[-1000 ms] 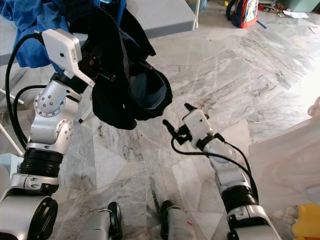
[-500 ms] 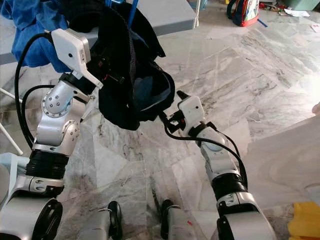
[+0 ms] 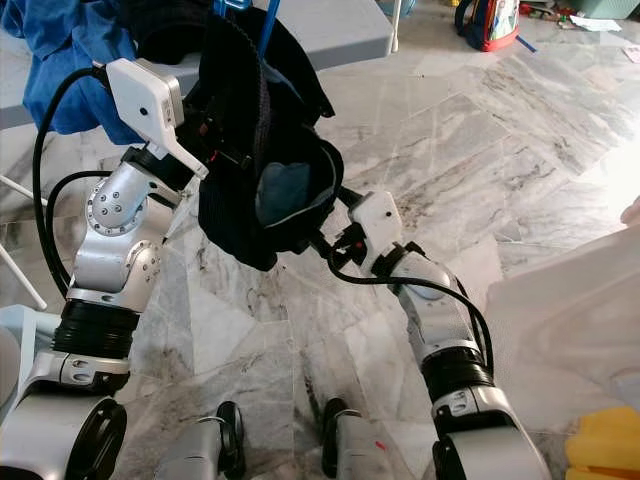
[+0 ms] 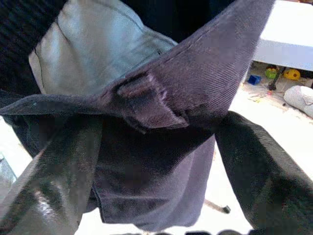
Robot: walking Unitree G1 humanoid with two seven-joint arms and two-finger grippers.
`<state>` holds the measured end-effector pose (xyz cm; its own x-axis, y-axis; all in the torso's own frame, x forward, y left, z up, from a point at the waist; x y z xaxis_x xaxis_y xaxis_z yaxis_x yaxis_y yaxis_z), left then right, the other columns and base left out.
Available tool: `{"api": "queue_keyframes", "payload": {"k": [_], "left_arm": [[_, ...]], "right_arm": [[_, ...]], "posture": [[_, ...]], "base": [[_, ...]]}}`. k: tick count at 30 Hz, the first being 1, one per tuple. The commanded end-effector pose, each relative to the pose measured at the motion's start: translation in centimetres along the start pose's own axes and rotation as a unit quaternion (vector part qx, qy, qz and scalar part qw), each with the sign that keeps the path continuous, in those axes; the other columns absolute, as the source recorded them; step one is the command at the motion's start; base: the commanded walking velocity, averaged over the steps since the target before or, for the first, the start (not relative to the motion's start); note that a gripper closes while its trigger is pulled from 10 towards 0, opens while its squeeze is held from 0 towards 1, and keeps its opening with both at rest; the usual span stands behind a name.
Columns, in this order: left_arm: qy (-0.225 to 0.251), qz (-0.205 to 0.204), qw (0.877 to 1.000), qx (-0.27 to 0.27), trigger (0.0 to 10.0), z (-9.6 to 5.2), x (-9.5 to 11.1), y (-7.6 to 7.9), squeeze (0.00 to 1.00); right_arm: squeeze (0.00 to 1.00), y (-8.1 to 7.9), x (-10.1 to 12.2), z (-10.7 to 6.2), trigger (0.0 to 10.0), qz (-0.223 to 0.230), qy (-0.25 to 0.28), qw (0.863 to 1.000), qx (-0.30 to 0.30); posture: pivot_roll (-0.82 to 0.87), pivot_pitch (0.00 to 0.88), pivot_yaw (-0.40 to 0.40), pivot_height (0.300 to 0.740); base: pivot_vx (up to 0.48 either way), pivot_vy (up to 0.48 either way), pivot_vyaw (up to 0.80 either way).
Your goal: Hang hanger
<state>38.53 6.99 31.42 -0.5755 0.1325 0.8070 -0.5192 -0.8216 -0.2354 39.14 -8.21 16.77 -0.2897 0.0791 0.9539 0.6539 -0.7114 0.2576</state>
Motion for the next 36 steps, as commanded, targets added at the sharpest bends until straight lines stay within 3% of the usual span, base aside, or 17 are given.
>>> {"api": "queue_keyframes", "payload": {"k": [1,24,36], "left_arm": [[0.019,0.002,1.0,-0.005,0.0,0.3,1.0,0.2,0.0],[0.017,-0.001,1.0,-0.014,0.0,0.3,0.7,0.6,0.0],[0.011,0.001,1.0,-0.008,0.0,0.1,0.3,0.2,0.0]], "right_arm": [[0.0,-0.1,0.2,-0.3,0.0,0.008,0.007,1.0,0.002],[0.0,1.0,0.6,-0.3,0.0,0.042,0.022,0.997,-0.054],[0.0,2.8,1.2,-0.8,0.0,0.055,0.038,0.993,-0.099]], "posture": [[-0.04,0.297,-0.027,0.74],[-0.04,0.291,-0.015,0.74],[-0.05,0.285,-0.02,0.74]], "base": [[0.0,0.0,0.0],[0.0,0.0,0.0],[0.0,0.0,0.0]]}}
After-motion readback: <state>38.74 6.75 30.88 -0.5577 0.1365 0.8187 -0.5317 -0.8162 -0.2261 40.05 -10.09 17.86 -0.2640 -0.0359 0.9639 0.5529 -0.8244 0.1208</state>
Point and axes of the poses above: a point about 5 cm out from each wrist's last joint towards the gripper, its own z axis pointing out of the wrist towards the gripper, its own x axis along the axis of the wrist's last joint, y = z × x, the point moved 6 cm from there along z, pointing out of the wrist towards the gripper, and after that the axes turned 1 degree about -z, right-handed, at the moved point
